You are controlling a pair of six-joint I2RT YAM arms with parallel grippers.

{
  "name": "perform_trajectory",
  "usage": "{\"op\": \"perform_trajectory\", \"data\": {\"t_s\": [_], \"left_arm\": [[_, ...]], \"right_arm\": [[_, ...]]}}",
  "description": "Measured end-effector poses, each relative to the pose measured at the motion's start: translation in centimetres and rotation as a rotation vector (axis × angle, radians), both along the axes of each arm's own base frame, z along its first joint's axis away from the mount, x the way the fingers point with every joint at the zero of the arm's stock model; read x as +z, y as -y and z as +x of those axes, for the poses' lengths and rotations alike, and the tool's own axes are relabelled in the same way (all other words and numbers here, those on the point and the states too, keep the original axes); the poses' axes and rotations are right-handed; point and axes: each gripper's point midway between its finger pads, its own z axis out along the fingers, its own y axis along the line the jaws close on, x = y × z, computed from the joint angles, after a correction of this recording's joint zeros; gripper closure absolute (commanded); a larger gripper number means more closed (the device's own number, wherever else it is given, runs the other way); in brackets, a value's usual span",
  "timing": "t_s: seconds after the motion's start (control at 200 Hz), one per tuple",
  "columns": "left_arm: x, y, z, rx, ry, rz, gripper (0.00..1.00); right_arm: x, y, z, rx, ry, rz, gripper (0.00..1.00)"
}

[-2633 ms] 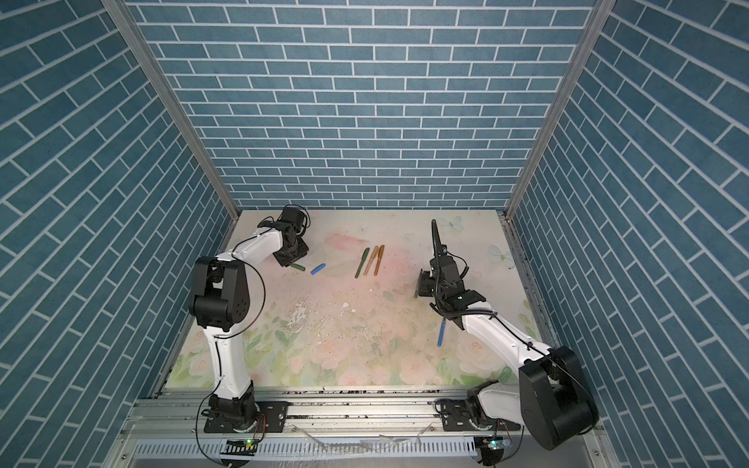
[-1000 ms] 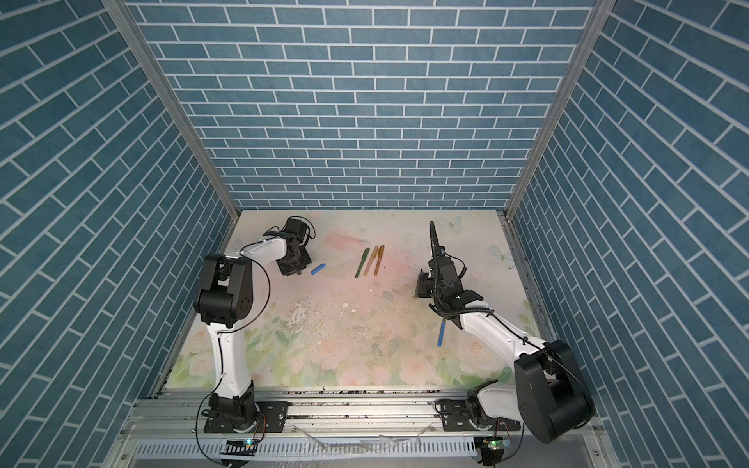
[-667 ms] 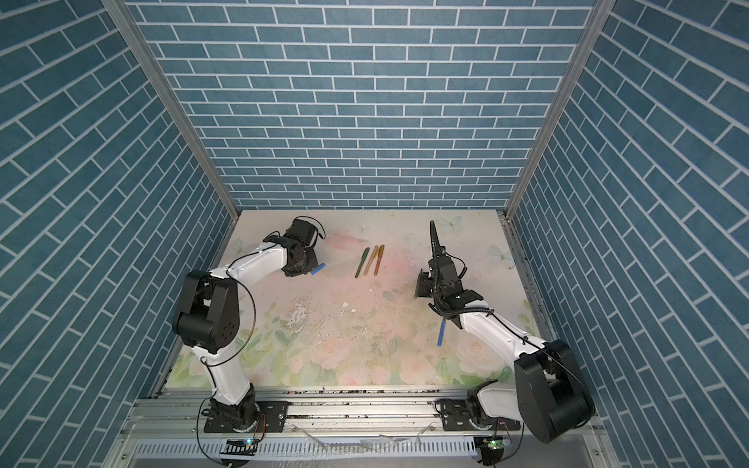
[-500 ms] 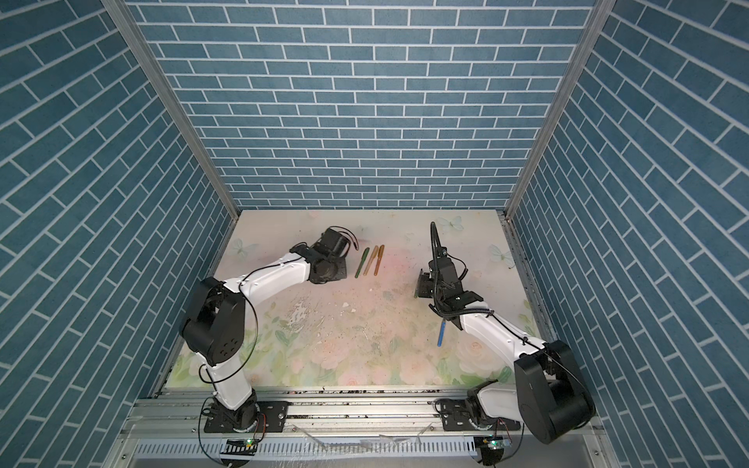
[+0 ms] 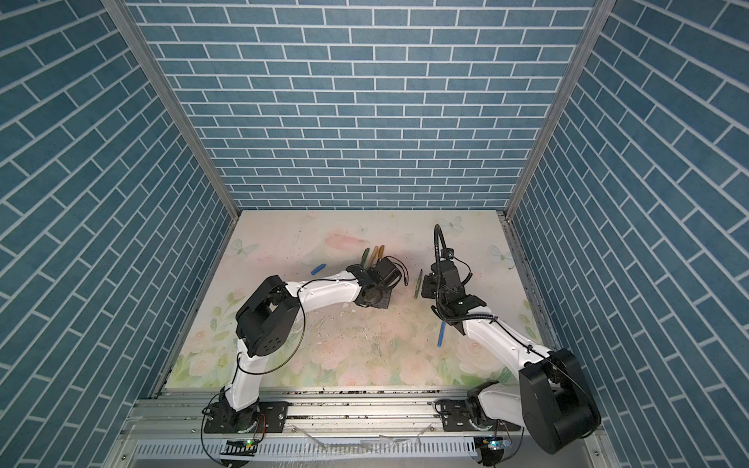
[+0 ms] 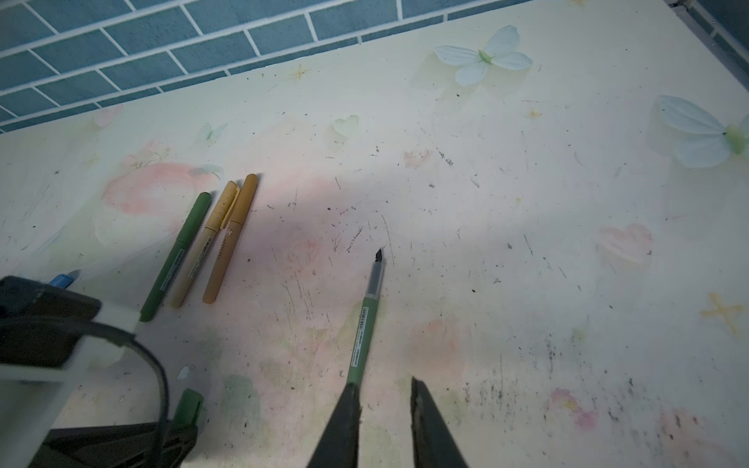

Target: Insert the pens into the pen caps

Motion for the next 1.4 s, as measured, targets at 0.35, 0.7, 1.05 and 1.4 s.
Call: {"op": "perform_trajectory", "data": {"t_s": [0.35, 0.7, 1.05, 1.4], "left_arm": [[-0.4, 0.5, -0.4, -0.044, -0.024, -0.010, 0.53], [4.7, 1.4, -0.6, -0.105, 0.023, -0.096, 0.38], [12.5, -0.5, -1.7, -0.179, 0.129, -0.186, 0.37], [28.3, -12.2, 0.0, 0.022, 0.671, -0.480, 0.20]], "right_arm": [[-0.1, 0.1, 0.0, -0.004, -0.002, -0.004, 0.75], [-0.1, 0.4, 0.1, -0.021, 0.004, -0.017, 0.75], [-0.9, 0.8, 0.1, -0.039, -0.041, -0.047, 0.68], [-2.9, -3.0, 5.5, 0.013, -0.305, -0.110, 0.63]]}}
